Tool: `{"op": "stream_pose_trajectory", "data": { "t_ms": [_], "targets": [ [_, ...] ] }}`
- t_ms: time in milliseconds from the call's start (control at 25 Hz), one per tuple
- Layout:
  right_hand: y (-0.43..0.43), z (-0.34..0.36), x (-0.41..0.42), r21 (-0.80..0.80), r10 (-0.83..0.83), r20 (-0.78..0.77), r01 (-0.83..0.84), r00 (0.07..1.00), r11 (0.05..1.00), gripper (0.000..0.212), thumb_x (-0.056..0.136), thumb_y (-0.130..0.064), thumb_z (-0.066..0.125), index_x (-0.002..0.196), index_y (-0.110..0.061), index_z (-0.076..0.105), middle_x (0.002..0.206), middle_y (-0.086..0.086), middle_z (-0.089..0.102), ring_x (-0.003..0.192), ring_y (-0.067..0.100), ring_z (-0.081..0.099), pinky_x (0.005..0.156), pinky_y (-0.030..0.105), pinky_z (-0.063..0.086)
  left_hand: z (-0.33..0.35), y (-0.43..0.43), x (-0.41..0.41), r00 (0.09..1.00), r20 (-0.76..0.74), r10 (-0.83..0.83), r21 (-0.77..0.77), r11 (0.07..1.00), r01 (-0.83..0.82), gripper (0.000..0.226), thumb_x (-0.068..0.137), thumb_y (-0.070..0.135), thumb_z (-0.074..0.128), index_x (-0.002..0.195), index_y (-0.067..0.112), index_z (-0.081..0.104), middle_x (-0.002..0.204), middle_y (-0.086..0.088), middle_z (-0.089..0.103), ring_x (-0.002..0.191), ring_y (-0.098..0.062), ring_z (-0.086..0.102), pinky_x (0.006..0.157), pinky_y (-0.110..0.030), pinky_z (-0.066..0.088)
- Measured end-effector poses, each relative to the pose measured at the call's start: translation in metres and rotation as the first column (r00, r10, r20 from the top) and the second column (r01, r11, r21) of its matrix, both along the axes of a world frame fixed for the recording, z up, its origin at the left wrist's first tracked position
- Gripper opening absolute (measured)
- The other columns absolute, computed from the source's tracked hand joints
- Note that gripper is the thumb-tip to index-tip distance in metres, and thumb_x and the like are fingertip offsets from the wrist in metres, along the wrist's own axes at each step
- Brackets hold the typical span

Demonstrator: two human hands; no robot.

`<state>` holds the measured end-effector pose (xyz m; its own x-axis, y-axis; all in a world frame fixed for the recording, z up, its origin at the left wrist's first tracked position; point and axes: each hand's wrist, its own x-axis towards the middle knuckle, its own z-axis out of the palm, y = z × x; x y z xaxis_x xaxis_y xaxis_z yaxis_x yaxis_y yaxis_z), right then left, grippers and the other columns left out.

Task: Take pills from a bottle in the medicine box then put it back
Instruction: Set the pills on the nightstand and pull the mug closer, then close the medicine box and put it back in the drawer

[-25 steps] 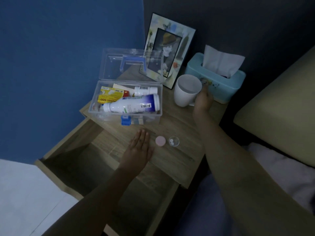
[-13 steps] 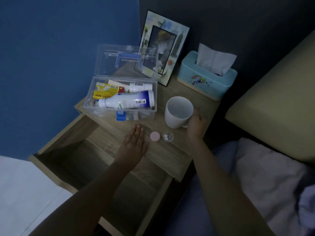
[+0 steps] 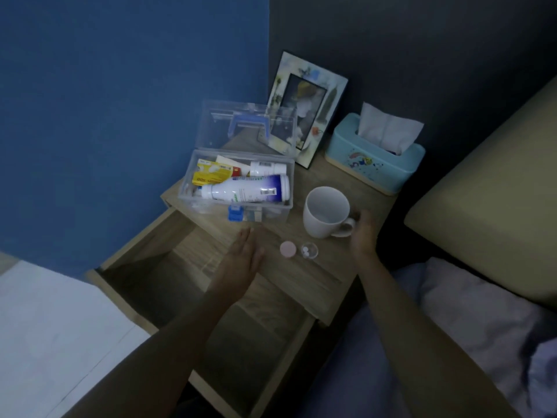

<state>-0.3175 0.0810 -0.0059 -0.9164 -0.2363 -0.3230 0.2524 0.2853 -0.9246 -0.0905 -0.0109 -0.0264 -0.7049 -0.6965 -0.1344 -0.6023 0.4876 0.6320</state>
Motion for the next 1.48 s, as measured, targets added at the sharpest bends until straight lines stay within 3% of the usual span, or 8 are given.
{"op": "stream_pose_trajectory", "data": {
  "t_ms": [120,320,520,680,1080,1240,1400,1480],
  "targets": [
    [0.001,0.02,-0.018,0.018,0.022,-0.262,-0.018,0.965,1.0,0.027,0.095,-0.016,0.037,0.104,0.0,0.056,0.112,0.024,0.057,0.105,0.033,0.054,0.092,0.04,0.04,0.011,-0.015,0.028,0.978,-0.033,0.207,-0.057,0.976,-0.209,0.054,0.099,0.033,0.032,0.148,0.011,0.022,0.158,-0.011,0.021,0.146,-0.022,0.019,0.114,-0.037,0.022],
    [-0.067,0.074,-0.021,0.161,0.323,-0.653,-0.29,0.685,0.943,0.022,0.094,-0.018,0.041,0.089,-0.005,0.058,0.097,0.016,0.057,0.093,0.026,0.053,0.071,0.018,0.028,0.044,-0.069,0.04,0.9,-0.121,0.418,-0.097,0.898,-0.43,0.055,0.098,0.03,0.031,0.146,0.003,0.026,0.156,-0.017,0.025,0.144,-0.032,0.022,0.116,-0.043,0.021],
    [-0.15,0.075,-0.025,0.412,0.596,-0.447,-0.438,0.667,0.799,0.027,0.097,-0.023,0.038,0.084,-0.005,0.054,0.091,0.023,0.053,0.098,0.038,0.059,0.072,0.031,0.036,0.057,-0.123,0.016,0.888,-0.093,0.45,-0.03,0.89,-0.454,0.059,0.099,0.031,0.038,0.145,-0.002,0.023,0.152,-0.025,0.029,0.14,-0.038,0.028,0.114,-0.042,0.022],
    [-0.183,0.058,-0.029,0.503,0.679,-0.171,-0.53,0.714,0.683,0.05,0.097,-0.042,0.033,0.122,0.0,0.045,0.123,0.031,0.047,0.125,0.038,0.047,0.092,0.033,0.039,0.05,-0.139,0.01,0.911,-0.023,0.411,-0.043,0.91,-0.411,0.055,0.099,0.032,0.037,0.141,-0.003,0.033,0.143,-0.029,0.043,0.132,-0.039,0.04,0.108,-0.039,0.03],
    [-0.197,0.054,-0.031,0.133,0.531,-0.05,-0.521,0.846,0.843,0.073,0.086,-0.054,0.049,0.144,-0.014,0.03,0.15,0.008,0.036,0.131,0.027,0.042,0.11,0.038,0.035,0.04,-0.145,0.017,0.899,-0.155,0.409,0.023,0.911,-0.411,0.039,0.101,0.026,0.034,0.122,0.001,0.055,0.118,-0.023,0.064,0.113,-0.036,0.056,0.079,-0.023,0.033],
    [-0.202,0.069,-0.034,0.03,0.558,-0.046,-0.557,0.829,0.83,0.066,0.088,-0.068,0.027,0.138,-0.026,0.035,0.149,0.0,0.032,0.135,0.025,0.031,0.116,0.05,0.023,0.039,-0.152,0.021,0.827,-0.169,0.536,0.269,0.833,-0.484,0.046,0.1,0.037,0.032,0.127,0.01,0.058,0.136,-0.014,0.055,0.128,-0.029,0.046,0.1,-0.028,0.032],
    [-0.195,0.087,-0.03,0.034,0.547,-0.013,-0.546,0.837,0.837,0.09,0.079,-0.078,0.007,0.144,-0.02,0.033,0.111,0.006,0.049,0.096,0.018,0.05,0.083,0.032,0.04,0.037,-0.157,0.023,0.802,-0.173,0.572,0.353,0.796,-0.492,0.049,0.098,0.043,0.032,0.128,0.014,0.059,0.137,-0.014,0.055,0.127,-0.031,0.047,0.11,-0.04,0.033],
    [-0.186,0.093,-0.025,0.047,0.553,-0.049,-0.551,0.832,0.833,0.083,0.085,-0.072,0.012,0.14,-0.016,0.04,0.119,0.008,0.051,0.11,0.022,0.051,0.098,0.035,0.04,0.037,-0.158,0.023,0.764,-0.199,0.614,0.433,0.755,-0.493,0.051,0.096,0.044,0.031,0.12,0.012,0.063,0.13,-0.016,0.059,0.121,-0.034,0.052,0.106,-0.047,0.038]
  ]
}}
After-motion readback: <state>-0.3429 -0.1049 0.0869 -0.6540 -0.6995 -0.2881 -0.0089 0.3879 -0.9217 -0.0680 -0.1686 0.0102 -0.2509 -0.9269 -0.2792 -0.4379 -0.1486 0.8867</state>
